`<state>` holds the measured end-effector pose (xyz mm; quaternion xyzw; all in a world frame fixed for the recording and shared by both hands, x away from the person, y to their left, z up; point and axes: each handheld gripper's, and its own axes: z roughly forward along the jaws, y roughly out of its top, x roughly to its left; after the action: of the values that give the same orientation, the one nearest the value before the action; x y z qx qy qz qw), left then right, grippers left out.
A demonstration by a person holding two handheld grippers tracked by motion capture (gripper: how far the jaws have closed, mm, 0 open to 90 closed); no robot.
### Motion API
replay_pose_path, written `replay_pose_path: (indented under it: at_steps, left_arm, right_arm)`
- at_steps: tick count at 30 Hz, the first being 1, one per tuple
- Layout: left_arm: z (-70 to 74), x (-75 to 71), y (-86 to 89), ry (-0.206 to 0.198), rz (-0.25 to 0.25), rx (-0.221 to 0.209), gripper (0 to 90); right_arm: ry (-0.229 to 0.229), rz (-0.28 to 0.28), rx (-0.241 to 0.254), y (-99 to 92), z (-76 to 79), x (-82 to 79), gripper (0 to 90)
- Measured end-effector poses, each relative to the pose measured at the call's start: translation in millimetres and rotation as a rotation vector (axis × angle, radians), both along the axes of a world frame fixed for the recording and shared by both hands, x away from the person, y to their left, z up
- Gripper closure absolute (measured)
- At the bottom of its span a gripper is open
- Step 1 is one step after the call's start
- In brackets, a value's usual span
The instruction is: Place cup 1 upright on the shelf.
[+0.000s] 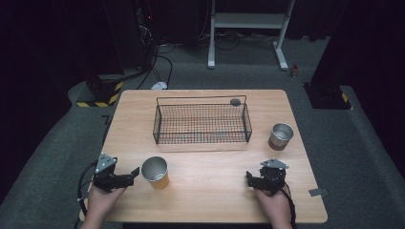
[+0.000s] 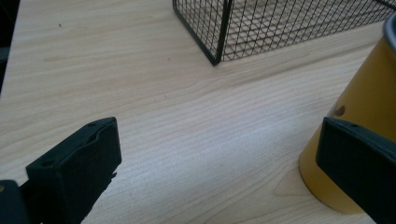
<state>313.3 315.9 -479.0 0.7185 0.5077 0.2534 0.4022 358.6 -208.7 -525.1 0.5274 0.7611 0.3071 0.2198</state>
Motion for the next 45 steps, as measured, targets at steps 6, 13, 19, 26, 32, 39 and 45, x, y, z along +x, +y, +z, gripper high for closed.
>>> replay_pose_path:
  at_steps: [6, 13, 19, 26, 32, 39, 45]
  left_arm:
    - [6.1, -3.2, 2.5, -0.021, -0.008, -0.013, 0.7]
    - [15.1, -8.0, 1.7, -0.051, -0.016, -0.030, 0.7]
    - [23.9, -12.1, 1.0, -0.076, -0.020, -0.041, 0.7]
    - [34.0, -17.5, -5.4, -0.097, -0.055, -0.064, 0.6]
    - [38.1, -20.9, -15.3, -0.104, -0.097, -0.069, 0.6]
    - [39.5, -22.6, -27.4, -0.101, -0.141, -0.083, 0.5]
    - [39.6, -24.1, -41.5, -0.101, -0.187, -0.091, 0.5]
  right_arm:
    - [0.000, 0.000, 0.000, 0.0, 0.0, 0.0, 9.2]
    - [0.000, 0.000, 0.000, 0.0, 0.0, 0.0, 9.2]
    - [0.000, 0.000, 0.000, 0.0, 0.0, 0.0, 9.2]
    - [0.000, 0.001, 0.000, 0.1, 0.0, 0.1, 9.2]
    - [0.000, 0.001, 0.000, 0.0, 0.0, 0.1, 9.2]
    - [0.001, 0.000, 0.001, 0.2, 0.0, 0.0, 9.2]
    - [0.000, 0.001, 0.000, 0.1, 0.0, 0.1, 9.2]
